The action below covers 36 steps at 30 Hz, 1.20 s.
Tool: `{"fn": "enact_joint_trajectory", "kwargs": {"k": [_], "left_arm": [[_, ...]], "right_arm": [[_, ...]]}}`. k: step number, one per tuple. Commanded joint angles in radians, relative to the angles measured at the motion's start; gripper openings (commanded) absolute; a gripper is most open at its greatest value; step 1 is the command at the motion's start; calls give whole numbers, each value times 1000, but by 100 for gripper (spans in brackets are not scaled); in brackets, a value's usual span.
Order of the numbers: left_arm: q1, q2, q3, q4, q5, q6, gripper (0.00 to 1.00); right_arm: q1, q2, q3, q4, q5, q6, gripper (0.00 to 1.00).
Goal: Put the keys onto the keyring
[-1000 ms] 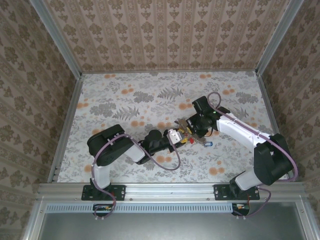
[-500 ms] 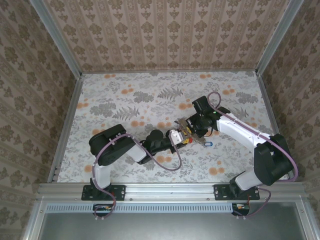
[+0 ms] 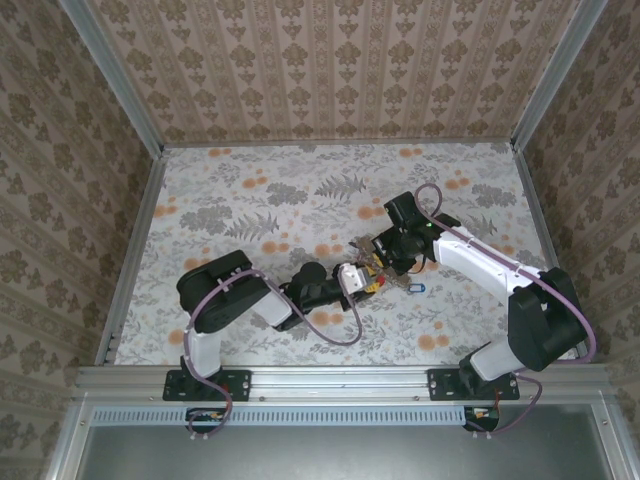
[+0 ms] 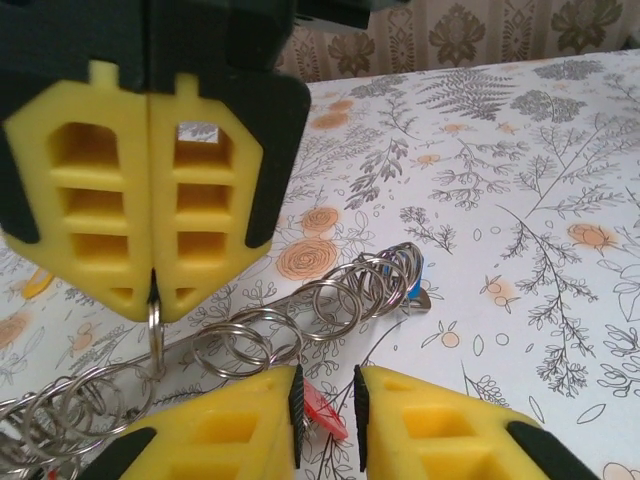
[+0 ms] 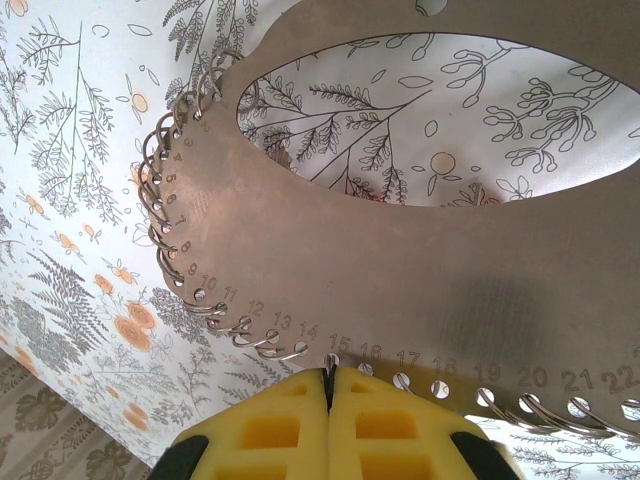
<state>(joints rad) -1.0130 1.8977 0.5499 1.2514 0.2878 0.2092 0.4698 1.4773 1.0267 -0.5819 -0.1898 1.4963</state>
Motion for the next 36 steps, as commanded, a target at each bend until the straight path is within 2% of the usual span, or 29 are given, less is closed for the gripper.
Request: {"fn": "enact_joint_trajectory", "kwargs": {"k": [1, 9, 27, 31, 36], "left_arm": [[1, -48, -22, 49, -31, 38, 22], [-1, -47, -7, 50, -228, 88, 30], [-3, 17, 44, 46, -222, 44, 30], [21, 29, 43, 49, -209, -8, 27], [28, 27, 48, 49, -189, -9, 22]], "right_arm": [[7, -18, 16, -7, -2, 19, 0], [9, -30, 6, -10, -2, 27, 0], [31, -53, -31, 12, -29, 89, 0], [31, -61, -47, 38, -49, 120, 0], [36, -52, -42, 39, -76, 127, 0]]}}
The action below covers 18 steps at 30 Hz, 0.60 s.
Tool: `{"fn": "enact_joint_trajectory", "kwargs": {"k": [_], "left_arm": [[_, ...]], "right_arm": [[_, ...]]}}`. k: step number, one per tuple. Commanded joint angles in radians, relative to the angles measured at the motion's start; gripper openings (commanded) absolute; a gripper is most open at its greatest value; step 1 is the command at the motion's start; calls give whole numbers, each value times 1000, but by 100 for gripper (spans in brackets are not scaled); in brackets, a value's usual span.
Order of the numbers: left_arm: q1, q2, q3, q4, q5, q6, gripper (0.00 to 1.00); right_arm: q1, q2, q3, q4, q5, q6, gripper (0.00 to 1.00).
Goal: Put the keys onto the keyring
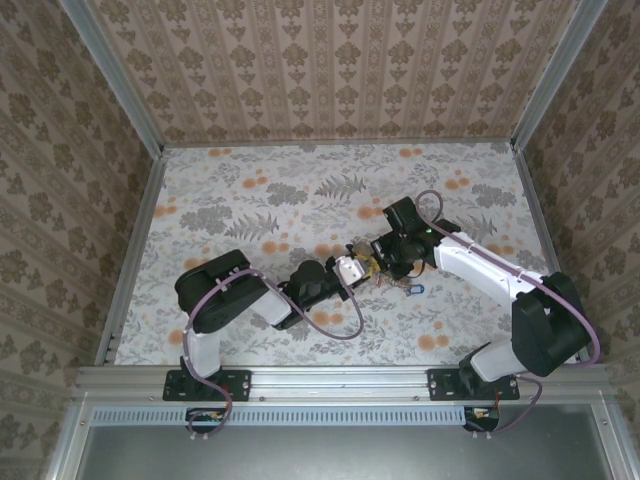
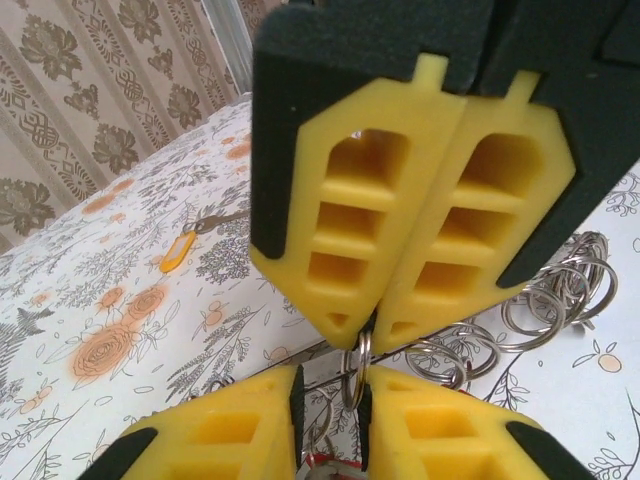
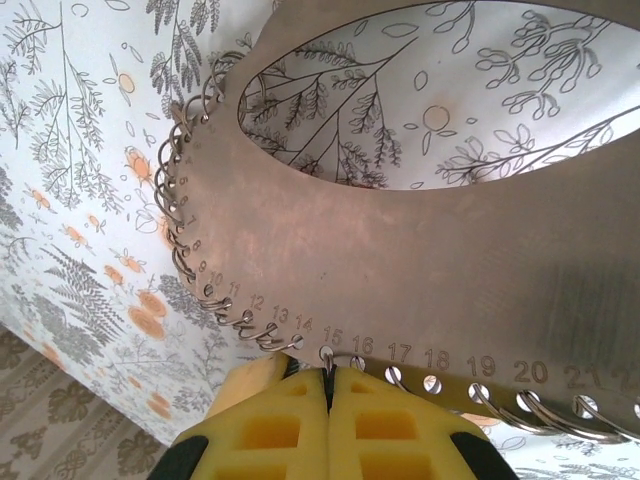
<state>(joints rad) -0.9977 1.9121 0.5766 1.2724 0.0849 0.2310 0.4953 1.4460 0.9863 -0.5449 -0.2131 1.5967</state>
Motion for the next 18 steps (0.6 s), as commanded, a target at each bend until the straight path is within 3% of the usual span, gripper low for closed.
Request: {"fn": "enact_joint_trajectory", "kwargs": {"k": [1, 6, 10, 12, 13, 15, 18], "left_arm": [[13, 14, 23, 28, 21, -30, 21], [10, 16, 26, 27, 38, -19, 18], [10, 3, 17, 28, 46, 1, 1], [10, -5, 9, 28, 70, 14, 0], [9, -11, 4, 28, 86, 24, 0], [10, -24, -8, 28, 113, 37, 0], [11, -43, -26, 28, 146, 51, 0]], "right_arm": [[12, -22, -2, 2, -52, 29, 0], [20, -17, 0, 3, -48, 37, 0], [29, -16, -2, 3, -51, 47, 0], [29, -21, -7, 1, -58, 43, 0], [26, -29, -10, -7, -63, 29, 3], [7, -48, -16, -29, -48, -32, 21], [-37, -136, -50, -12, -23, -187, 37]]}}
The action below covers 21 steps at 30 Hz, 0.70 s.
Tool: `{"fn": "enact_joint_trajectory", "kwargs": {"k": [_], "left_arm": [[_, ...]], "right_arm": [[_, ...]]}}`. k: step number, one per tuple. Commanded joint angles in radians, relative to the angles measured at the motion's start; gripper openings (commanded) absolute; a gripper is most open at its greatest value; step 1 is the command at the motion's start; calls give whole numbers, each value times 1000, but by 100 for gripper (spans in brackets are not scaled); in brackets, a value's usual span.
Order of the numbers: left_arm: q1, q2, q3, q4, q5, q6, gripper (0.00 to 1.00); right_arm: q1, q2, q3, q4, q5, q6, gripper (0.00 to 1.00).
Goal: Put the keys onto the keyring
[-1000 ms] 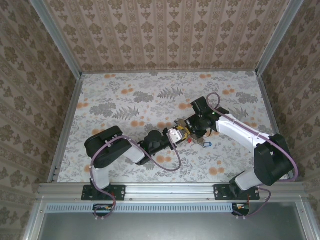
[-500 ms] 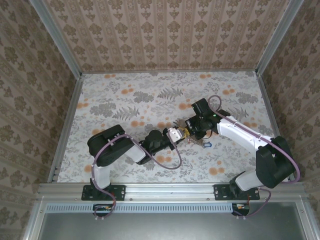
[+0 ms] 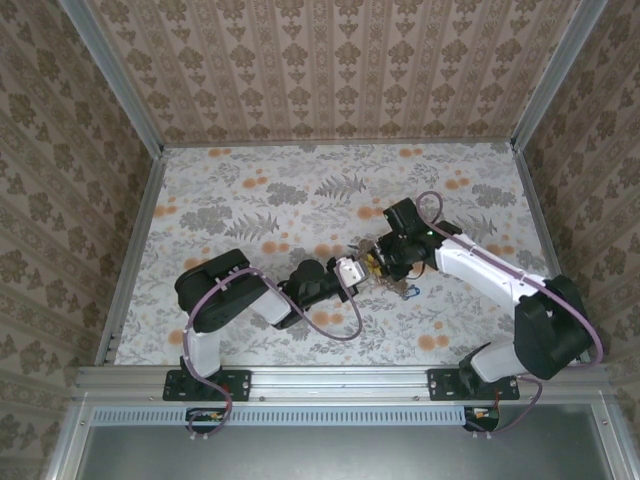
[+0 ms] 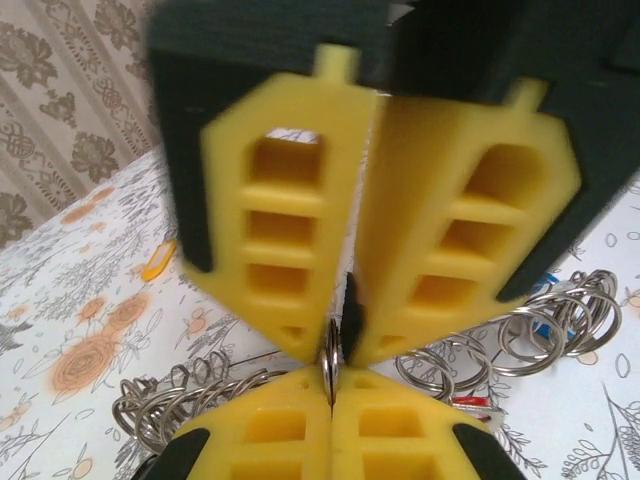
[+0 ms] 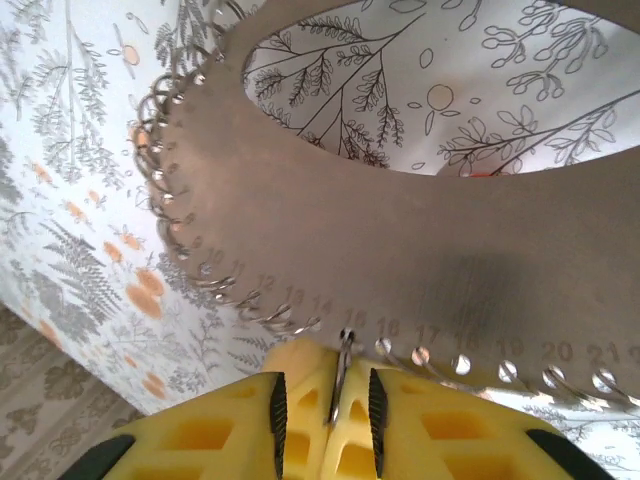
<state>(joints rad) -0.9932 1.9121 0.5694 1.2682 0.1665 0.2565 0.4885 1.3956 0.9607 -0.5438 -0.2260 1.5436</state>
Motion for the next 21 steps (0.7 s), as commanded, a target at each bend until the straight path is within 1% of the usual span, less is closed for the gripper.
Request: {"fn": "enact_joint_trajectory", "kwargs": {"k": [1, 3, 4, 6, 8, 9, 11, 12, 13, 15, 17, 19, 20, 21], "left_arm": [[10, -51, -24, 32, 82, 25, 0], [18, -73, -39, 32, 100, 17, 0], [25, -86, -48, 32, 112, 14, 0], [46, -120, -69, 30, 156, 3, 0], [79, -162, -90, 28, 225, -25, 0], [91, -179, -96, 27, 252, -32, 0], [113, -219, -112, 22, 303, -33, 0], [120, -234, -117, 18, 321, -34, 0], [131, -250, -120, 10, 348, -35, 0], [145, -275, -121, -18, 395, -36, 0], [149, -298, -119, -57, 435, -22, 0], [151, -312, -115, -88, 470, 7, 0], [152, -315, -116, -96, 470, 10, 0], [154, -317, -116, -98, 506, 13, 0]], "right_arm": [[-44, -112, -45, 15, -15, -201, 40], [-58, -174, -79, 90, -30, -359, 43], [-59, -211, -102, 145, -41, -464, 45], [-59, -298, -143, 229, -68, -661, 45], [-57, -406, -199, 308, -81, -912, 44], [-56, -452, -224, 329, -69, -999, 44], [-56, -564, -298, 375, -29, -1237, 44], [-56, -601, -336, 420, -38, -1326, 43], [-56, -639, -380, 469, -84, -1452, 41], [-50, -666, -427, 515, -207, -1676, 40], [-40, -636, -416, 471, -314, -1878, 37], [-27, -587, -376, 393, -373, -2021, 34], [-24, -565, -360, 366, -387, -2088, 34], [-24, -551, -355, 358, -393, -2129, 35]]}}
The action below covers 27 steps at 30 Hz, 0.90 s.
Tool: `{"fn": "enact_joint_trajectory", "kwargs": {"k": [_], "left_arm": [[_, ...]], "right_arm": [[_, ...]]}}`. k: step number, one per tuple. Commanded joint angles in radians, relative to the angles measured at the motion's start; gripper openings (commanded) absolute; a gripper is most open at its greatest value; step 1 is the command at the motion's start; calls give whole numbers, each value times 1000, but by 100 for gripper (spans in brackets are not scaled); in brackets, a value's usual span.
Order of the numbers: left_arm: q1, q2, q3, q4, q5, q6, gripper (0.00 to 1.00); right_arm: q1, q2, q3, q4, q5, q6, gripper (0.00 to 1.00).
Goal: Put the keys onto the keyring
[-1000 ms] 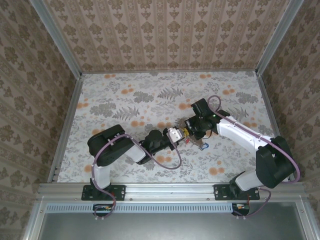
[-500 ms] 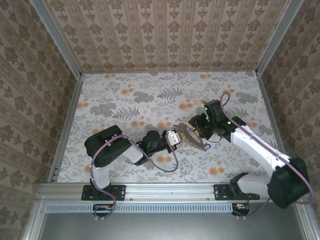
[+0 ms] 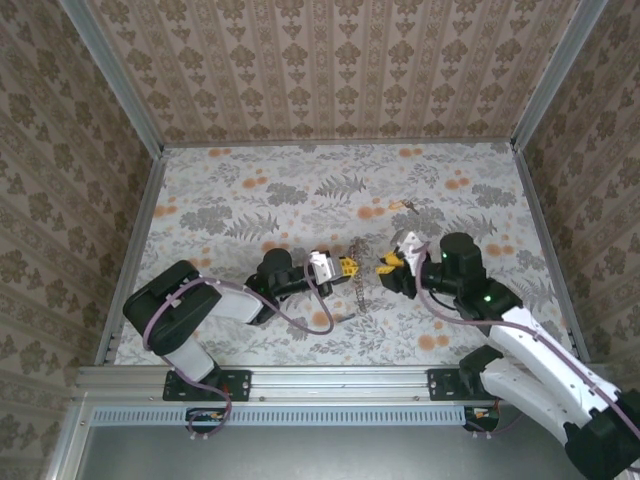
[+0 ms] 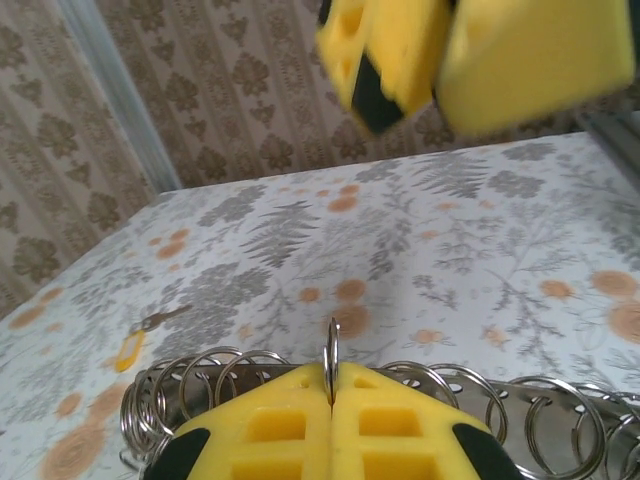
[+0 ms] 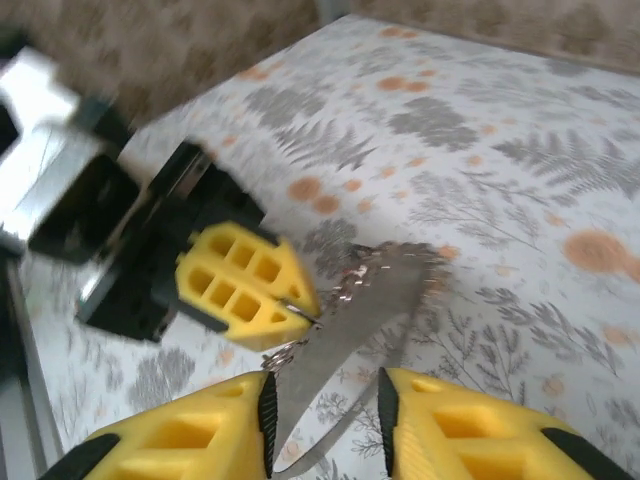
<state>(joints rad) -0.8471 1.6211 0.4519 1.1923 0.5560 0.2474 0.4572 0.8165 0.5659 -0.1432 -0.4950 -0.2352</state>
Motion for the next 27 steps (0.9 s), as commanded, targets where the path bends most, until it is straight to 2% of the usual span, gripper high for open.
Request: {"fn": "enact_joint_trajectory", "kwargs": {"k": [1, 9, 19, 27], "left_arm": [[9, -28, 3, -28, 131, 24, 0], [11, -33, 16, -29, 209, 16, 0], [11, -40, 22, 15, 251, 27, 0], [8, -42, 37, 21, 266, 16, 0]], "right_arm": [[8, 41, 39, -39, -128, -395, 37], [32, 94, 73, -143, -192, -590, 43], [41, 109, 45, -86, -95, -547, 44], [64, 130, 42, -64, -101, -544, 35]]}}
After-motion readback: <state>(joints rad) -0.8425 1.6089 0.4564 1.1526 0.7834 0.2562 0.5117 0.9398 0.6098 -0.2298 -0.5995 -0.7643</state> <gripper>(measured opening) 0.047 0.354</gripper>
